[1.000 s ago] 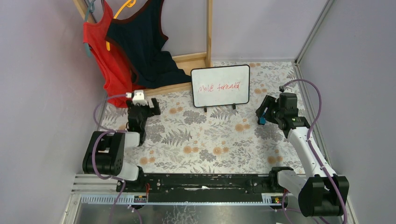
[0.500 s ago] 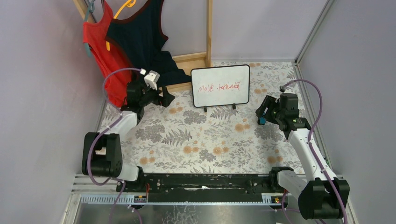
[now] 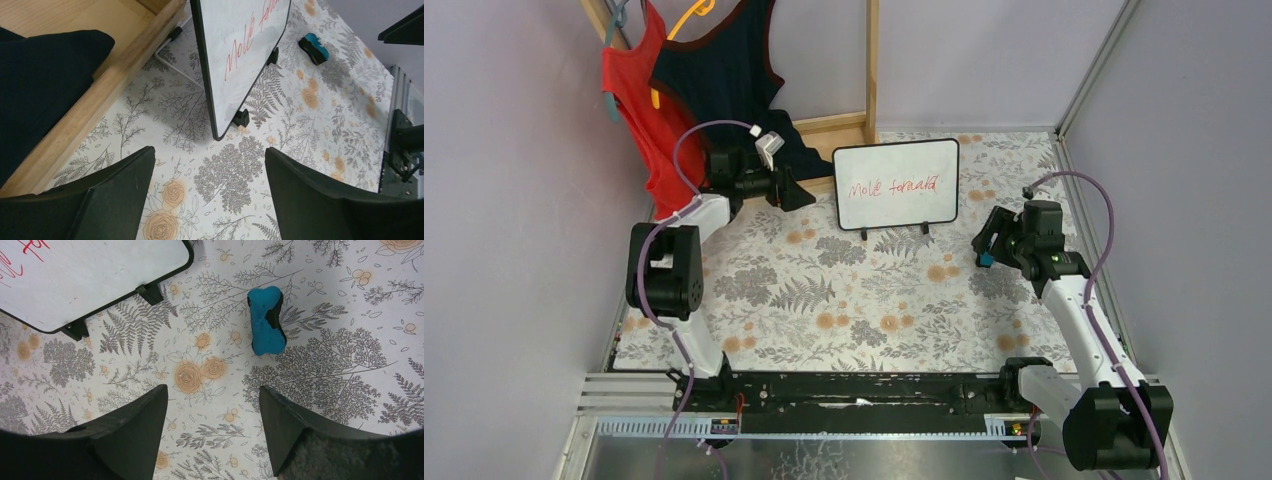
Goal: Erase the whiteboard
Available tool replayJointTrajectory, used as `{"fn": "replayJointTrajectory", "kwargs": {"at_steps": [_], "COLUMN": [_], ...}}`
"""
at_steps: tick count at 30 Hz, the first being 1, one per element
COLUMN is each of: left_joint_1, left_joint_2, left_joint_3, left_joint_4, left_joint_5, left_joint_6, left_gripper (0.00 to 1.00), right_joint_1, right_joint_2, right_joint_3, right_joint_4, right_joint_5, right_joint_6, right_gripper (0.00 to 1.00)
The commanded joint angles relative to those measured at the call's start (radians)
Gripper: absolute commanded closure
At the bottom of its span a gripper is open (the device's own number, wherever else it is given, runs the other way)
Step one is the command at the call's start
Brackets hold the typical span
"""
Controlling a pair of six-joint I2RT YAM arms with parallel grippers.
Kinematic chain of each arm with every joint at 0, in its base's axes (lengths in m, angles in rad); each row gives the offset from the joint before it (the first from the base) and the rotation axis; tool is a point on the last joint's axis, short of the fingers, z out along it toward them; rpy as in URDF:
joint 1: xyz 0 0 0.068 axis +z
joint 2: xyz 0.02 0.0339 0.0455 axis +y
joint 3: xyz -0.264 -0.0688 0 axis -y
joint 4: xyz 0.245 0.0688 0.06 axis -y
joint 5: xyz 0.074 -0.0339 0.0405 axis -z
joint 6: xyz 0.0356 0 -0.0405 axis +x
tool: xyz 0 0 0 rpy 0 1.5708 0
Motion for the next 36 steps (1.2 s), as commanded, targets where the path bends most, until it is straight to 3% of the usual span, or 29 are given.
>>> {"fn": "replayJointTrajectory", "kwargs": {"at_steps": [1, 13, 23, 36], "left_joint_1": [0.006, -0.006, -0.050, -0.087], "left_joint_2": [0.023, 0.204, 0.274, 0.319], "left_joint_3": [0.060, 0.219, 0.344, 0.377], "left_joint_4": [0.097, 0.427, 0.341, 0.308], "left_joint_5": [0.071, 0.122, 0.125, 0.117], "left_joint_6": [-0.096, -0.455, -0.417, -0.389], "left_gripper": [0.20, 0.23, 0.24, 0.26], "right_joint_1": [0.004, 0.003, 0.004, 0.003], "right_joint_2": [0.008, 0.044, 0.052, 0.081], "right_joint_3": [0.064, 0.150, 0.165, 0.190], "right_joint_4": [-0.007, -0.077, -0.099, -0.096], "right_joint_5": [0.013, 0.030, 0.033, 0.030], "right_joint_6": [-0.008, -0.038, -0.019, -0.005], "right_gripper": [0.26, 0.26, 0.26, 0.25]}}
